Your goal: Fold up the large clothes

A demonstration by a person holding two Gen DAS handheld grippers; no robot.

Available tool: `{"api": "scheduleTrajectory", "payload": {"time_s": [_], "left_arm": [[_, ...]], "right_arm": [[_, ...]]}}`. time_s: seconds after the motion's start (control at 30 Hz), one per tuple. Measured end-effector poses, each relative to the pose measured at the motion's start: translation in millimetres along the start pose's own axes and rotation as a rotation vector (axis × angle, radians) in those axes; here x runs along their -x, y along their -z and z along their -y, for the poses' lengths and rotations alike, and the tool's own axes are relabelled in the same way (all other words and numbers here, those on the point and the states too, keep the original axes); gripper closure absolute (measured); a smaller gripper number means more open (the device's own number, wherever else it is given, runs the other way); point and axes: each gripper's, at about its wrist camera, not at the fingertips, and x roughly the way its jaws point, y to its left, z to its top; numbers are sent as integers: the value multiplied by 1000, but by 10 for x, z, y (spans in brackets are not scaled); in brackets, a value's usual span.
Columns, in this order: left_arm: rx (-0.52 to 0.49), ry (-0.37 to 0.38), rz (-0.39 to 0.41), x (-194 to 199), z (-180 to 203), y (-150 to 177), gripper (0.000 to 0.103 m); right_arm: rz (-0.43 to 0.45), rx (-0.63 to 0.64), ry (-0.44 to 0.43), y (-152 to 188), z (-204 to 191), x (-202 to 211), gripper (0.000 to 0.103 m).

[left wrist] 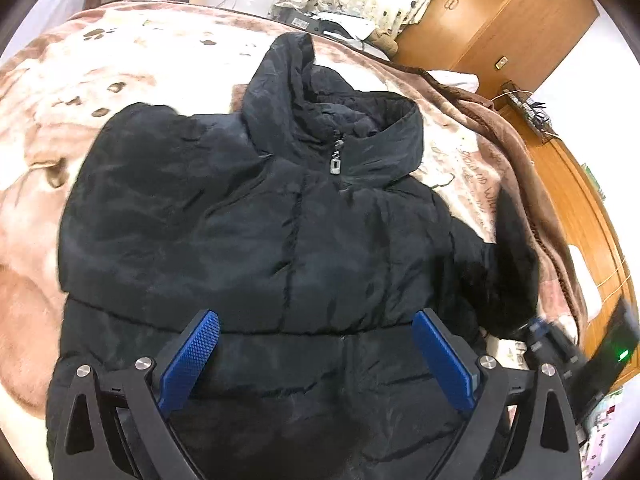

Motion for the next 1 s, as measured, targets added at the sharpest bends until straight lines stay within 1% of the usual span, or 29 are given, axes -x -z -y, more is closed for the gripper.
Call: {"api": "scheduleTrajectory", "payload": {"time_s": [0.07,0.13,0.23,0.3,0.33,0.4,0.43,0.5,0.53,0.57,0.6,0.7,0.77,0.83,0.93,0.97,1.0], "left_arm": [[-7,23,-13,-65,66,-44,5],[-8,79,-39,-172,150,-82,5],[-3,155,-84,-358,319,-133,5],[-26,160,-112,-501,456,-152,5],[-41,153,-123,-566,507,-157,5],[-61,128,-148,-727,602,-162,5],[-60,115,-173,-815,640,-162,5],[-75,116,-189,-927,712,-151,5],[-85,107,-192,-960,739,-142,5],[-90,94,-193,-996,764,-141,5],[-86,75,-196,-1038,784,-143,5],[-58,56,-173,-1056,811,-135,5],[-59,25,-177,-1080,846,-124,5],[-81,-35,-172,-1108,904,-106,10],[-150,-128,-172,-1104,1044,-23,10],[-157,-130,-174,-1091,1052,12,10],[-139,-104,-181,-1082,1062,58,10]], "right_arm": [[-34,-8,-42,54,-31,-106,95],[-77,-26,-85,111,-40,-224,95],[-111,-46,-133,195,-44,-332,95],[-122,-40,-144,246,-38,-371,95],[-122,-39,-140,261,-35,-375,94],[-134,-38,-160,284,-36,-408,90],[-137,-44,-169,292,-32,-411,87],[-137,-48,-187,306,-3,-380,77],[-136,-45,-185,313,-4,-363,74],[-137,-40,-184,331,4,-340,66],[-143,-34,-183,332,12,-323,63],[-157,-36,-201,399,84,-249,61],[-166,-53,-212,470,174,-169,61],[-176,-76,-214,525,271,-96,61],[-165,-93,-197,562,379,25,61],[-154,-98,-186,569,419,74,61],[-141,-96,-181,574,449,110,61]]}}
